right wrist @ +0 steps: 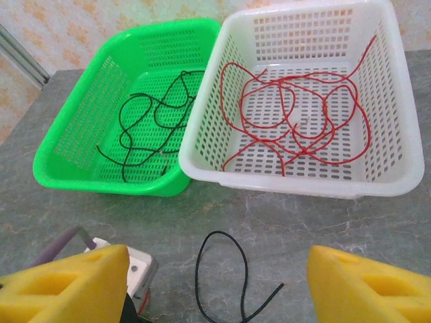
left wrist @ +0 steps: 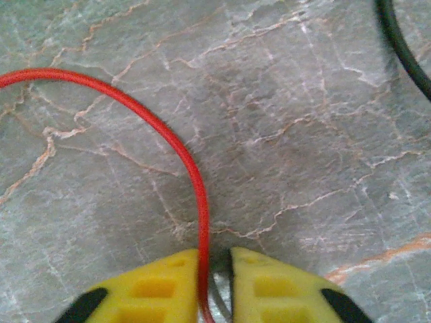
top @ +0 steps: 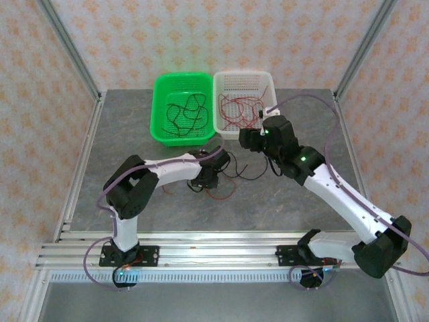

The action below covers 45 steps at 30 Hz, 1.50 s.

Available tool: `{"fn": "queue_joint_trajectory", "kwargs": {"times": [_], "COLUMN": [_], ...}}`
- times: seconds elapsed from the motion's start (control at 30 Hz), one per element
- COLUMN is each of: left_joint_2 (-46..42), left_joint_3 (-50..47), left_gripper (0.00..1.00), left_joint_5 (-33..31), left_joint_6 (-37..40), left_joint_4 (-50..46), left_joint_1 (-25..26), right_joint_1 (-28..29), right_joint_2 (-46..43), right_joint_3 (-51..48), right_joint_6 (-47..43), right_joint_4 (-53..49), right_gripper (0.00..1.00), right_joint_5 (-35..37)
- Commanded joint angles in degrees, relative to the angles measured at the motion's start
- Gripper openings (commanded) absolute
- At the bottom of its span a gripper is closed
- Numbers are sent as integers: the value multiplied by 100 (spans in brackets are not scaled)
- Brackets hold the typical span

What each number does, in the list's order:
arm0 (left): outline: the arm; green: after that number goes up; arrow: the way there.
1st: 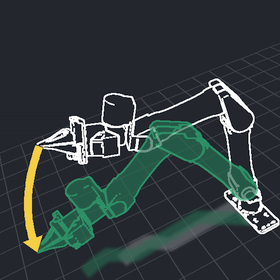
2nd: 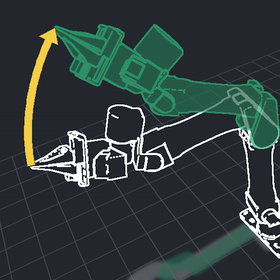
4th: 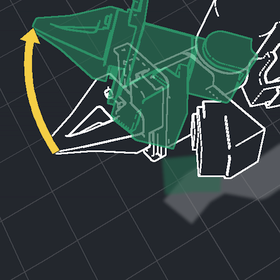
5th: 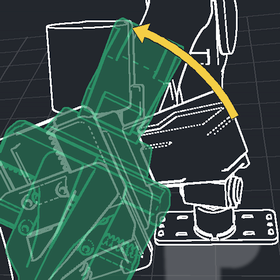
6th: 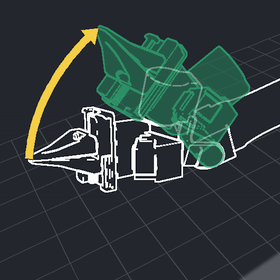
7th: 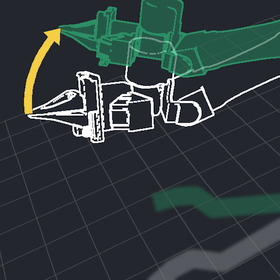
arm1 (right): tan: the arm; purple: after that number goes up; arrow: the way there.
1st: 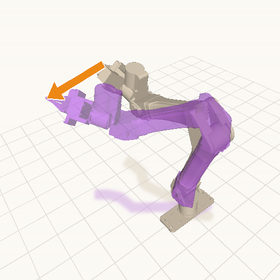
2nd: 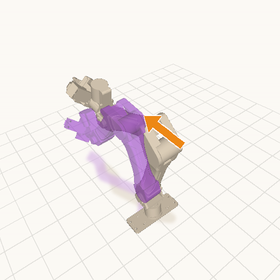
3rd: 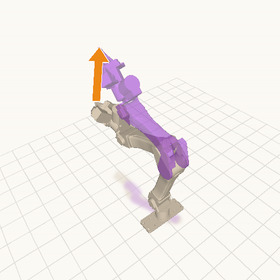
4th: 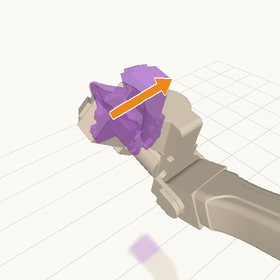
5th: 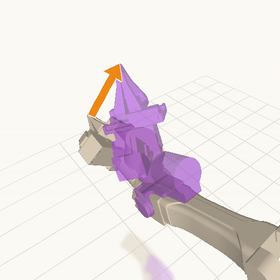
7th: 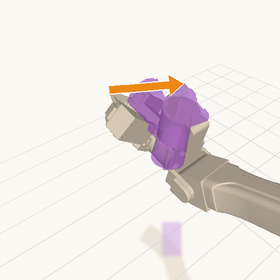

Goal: Untangle the cables

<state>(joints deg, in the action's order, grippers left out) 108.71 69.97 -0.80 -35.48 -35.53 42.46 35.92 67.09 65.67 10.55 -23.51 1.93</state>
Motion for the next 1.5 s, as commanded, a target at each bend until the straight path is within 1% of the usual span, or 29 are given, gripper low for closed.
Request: {"fn": "queue_joint_trajectory", "kwargs": {"times": [0.0,0.1,0.13,0.17,0.23,0.4,0.53,0.57,0.77,0.9,1.07,1.27,1.37,1.47], "left_joint_2": [178,100,98,-133,-320,-810,-1159,-1230,-1479,-1433,-1140,-590,-266,-70], "left_joint_3": [23,55,81,107,205,720,1144,1235,1865,2523,3548,5158,5819,6001], "left_gripper": [11,0,0,0,0,0,0,0,0,0,0,0,0,0], "left_joint_5": [-268,-357,-383,-399,-444,-639,-698,-708,-758,-903,-1185,-1352,-1374,-1306], "left_joint_6": [42,27,25,24,24,110,156,319,617,860,1173,1639,1965,2403], "left_joint_4": [-79,-112,-121,-138,-210,-588,-894,-956,-1268,-1486,-1846,-2105,-1845,-1123], "left_joint_1": [-78,-71,-71,-62,-23,168,372,423,569,572,572,489,349,216], "right_joint_1": [-41,-41,-41,-41,-41,-50,-85,-102,-156,-156,-156,-156,-156,-156], "right_joint_2": [-210,-282,-310,-347,-415,-636,-789,-813,-956,-1076,-1344,-1662,-1787,-1818], "right_joint_3": [-50,-85,-104,-135,-206,-528,-847,-936,-1293,-1470,-1636,-1720,-1879,-1948], "right_joint_6": [86,110,119,135,173,422,680,758,1377,1844,2323,2620,2736,2783], "right_joint_4": [47,46,39,38,31,116,169,187,365,521,558,317,261,191], "right_gripper": [70,69,69,69,69,69,68,68,67,67,66,66,66,66], "right_joint_5": [176,149,149,129,67,-104,-106,-106,-36,31,175,357,328,206]}}
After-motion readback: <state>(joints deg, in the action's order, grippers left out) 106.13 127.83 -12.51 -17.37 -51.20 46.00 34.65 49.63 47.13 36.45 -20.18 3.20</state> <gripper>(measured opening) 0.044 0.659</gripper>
